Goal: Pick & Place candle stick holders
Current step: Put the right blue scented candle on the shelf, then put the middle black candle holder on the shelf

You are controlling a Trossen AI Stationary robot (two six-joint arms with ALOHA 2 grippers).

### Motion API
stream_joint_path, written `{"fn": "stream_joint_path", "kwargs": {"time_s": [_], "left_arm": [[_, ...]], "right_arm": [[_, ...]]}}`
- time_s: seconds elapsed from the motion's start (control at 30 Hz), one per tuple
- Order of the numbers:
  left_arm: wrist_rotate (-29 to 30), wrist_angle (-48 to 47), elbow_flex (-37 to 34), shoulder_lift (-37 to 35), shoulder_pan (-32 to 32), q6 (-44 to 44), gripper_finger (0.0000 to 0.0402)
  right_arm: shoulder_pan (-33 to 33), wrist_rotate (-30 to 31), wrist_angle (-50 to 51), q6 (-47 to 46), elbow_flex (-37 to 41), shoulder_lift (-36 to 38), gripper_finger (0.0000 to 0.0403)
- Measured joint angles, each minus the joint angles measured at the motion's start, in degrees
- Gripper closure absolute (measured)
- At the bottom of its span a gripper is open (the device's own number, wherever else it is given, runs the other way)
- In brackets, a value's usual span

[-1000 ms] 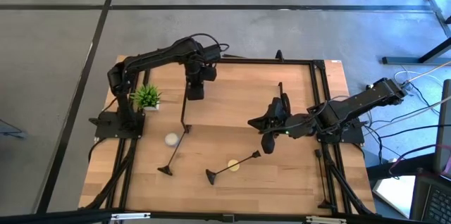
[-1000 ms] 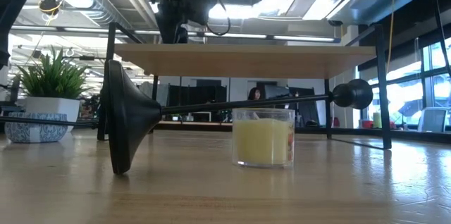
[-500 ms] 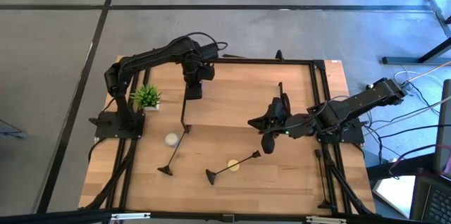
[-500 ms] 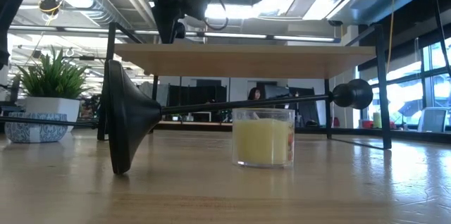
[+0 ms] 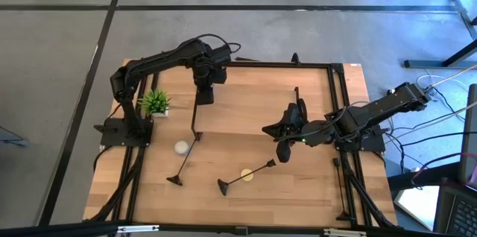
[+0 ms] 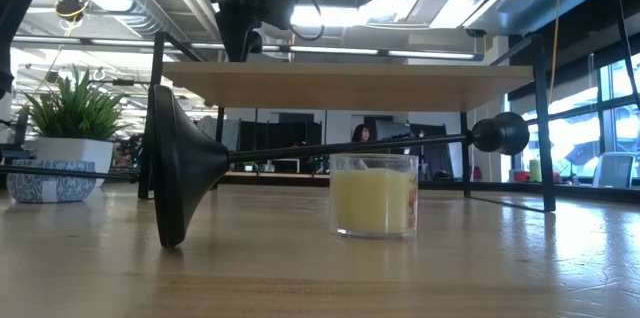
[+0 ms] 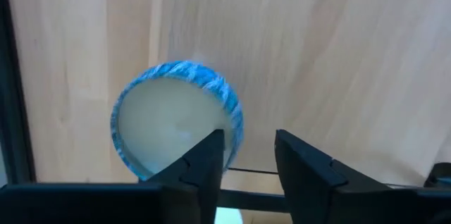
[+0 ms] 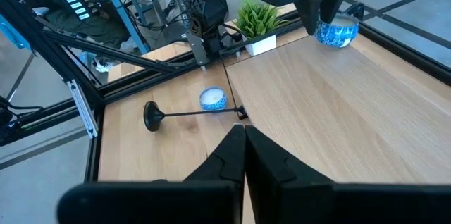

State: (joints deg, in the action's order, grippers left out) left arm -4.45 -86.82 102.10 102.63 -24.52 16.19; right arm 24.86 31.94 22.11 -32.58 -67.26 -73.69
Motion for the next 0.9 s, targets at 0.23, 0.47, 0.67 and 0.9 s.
{"fn": "stream_joint_path", "kwargs": {"time_s": [0.23,0.47,0.67,0.9], "left_arm": [[-0.5,-0.2,0.0,0.0,2.0,-0.7,0.024],[0.3,0.2,0.0,-1.0,3.5,-1.0,0.0238],[6.3,3.1,0.0,-3.8,2.9,-1.6,0.0238],[9.8,6.1,0.0,-5.9,0.3,-2.1,0.0238]], "right_arm": [[0.0,0.0,0.0,0.0,0.0,0.0,0.0393],[0.0,0.0,0.0,0.0,0.0,0.0,0.0393],[0.0,0.0,0.2,0.0,0.0,0.0,0.0393],[-0.1,0.2,0.4,-0.1,0.0,0.0,0.0393]]}}
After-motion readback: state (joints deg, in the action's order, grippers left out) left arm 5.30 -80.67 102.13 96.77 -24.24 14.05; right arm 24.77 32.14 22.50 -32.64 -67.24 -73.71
